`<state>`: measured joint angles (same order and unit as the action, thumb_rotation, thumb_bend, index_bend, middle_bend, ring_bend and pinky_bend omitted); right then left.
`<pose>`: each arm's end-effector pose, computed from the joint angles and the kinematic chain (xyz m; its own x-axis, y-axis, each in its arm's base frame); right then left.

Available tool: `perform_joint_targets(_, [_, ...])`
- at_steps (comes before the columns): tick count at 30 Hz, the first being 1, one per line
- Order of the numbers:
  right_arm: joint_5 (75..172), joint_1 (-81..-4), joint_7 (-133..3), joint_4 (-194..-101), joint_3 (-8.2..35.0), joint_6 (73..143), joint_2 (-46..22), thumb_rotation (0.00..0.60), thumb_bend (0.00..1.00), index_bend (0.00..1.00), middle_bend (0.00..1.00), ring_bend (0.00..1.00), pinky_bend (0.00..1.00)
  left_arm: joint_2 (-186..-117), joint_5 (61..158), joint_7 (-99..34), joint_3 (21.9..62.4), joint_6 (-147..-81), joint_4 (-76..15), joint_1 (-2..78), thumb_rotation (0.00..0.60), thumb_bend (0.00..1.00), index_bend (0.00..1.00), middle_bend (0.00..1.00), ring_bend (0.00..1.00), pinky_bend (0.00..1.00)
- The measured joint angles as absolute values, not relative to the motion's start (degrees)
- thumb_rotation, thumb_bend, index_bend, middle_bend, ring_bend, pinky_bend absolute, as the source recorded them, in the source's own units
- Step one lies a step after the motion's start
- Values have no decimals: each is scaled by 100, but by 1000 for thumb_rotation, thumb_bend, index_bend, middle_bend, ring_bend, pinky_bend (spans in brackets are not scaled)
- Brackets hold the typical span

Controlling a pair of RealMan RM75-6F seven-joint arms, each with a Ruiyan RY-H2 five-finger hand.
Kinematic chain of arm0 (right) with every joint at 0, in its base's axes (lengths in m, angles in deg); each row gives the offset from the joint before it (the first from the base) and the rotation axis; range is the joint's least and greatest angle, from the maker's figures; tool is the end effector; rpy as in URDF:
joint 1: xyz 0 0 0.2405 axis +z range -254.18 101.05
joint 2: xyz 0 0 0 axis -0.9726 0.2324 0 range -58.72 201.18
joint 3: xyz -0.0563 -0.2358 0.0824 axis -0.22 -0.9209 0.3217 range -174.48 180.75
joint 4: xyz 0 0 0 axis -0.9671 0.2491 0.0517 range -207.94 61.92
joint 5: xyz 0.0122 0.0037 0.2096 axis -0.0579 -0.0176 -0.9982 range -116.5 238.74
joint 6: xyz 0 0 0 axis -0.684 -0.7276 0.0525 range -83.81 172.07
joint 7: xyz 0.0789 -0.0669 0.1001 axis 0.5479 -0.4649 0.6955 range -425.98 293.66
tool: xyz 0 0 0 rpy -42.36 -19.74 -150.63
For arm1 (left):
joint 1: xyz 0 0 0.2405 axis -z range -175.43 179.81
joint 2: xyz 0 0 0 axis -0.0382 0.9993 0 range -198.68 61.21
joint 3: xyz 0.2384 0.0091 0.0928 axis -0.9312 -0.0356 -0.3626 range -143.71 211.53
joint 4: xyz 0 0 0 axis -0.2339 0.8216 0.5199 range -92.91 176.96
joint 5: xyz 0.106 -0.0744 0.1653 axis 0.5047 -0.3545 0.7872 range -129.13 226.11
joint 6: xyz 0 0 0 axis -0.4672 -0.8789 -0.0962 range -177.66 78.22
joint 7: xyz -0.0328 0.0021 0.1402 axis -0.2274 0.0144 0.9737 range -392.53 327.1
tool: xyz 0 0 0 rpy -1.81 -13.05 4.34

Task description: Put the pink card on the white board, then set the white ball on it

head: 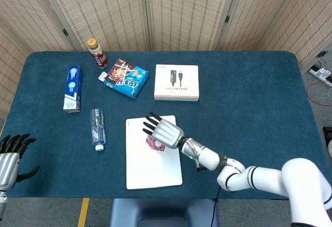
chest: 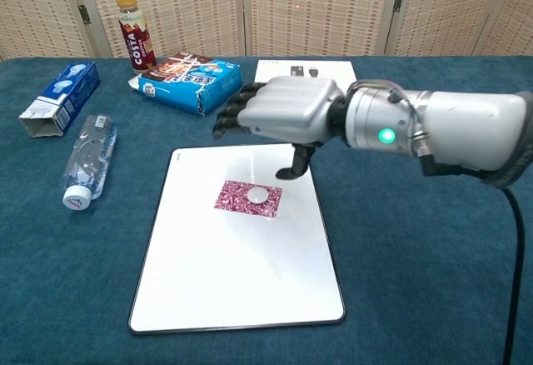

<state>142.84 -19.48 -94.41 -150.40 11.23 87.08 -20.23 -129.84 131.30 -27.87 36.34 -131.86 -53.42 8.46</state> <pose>-0.0632 -0.3536 -0.0560 0.7894 0.0633 0.6106 -0.3393 -0.7840 0.5199 -0.3104 0.1862 0.1660 0.4650 0.0532 0.8837 0.8844 0.0160 -0.4664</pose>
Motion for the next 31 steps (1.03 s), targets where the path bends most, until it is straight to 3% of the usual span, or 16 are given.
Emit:
perform_joint_targets(4, [14098,-2447,-9725,-15495,1059,9355,-1535,600,378,99,79,35,0,-13073,13126,-2784,3680,-13153,-5297,908,600,262,240,161,110,0])
perform_joint_targets(9, [13679,-3310,-10125,-16345,936,10408,-836,600,378,8,25,0,0,-13225,13117,-2693,3755,-13077,-5265,1028,600,261,239,161,101,0])
perform_joint_targets(15, [13484,-4524,-9911,-17074,584,11628,48,600,377,0,0,0,0,-13362,13089,-2449,3865,-13118,-5346,1112,600,261,230,161,98,0])
perform_joint_targets(24, [13813,-5912,-8018,-17008,4,12687,563,600,378,0,0,0,0,-13617,12997,-1899,3933,-13194,-5568,1180,600,264,230,161,98,0])
perform_joint_targets(31, [14170,-6804,-6861,-16442,-124,13573,602,600,378,0,0,0,0,-13852,13061,-1525,3951,-13353,-5734,1199,600,264,228,160,97,0])
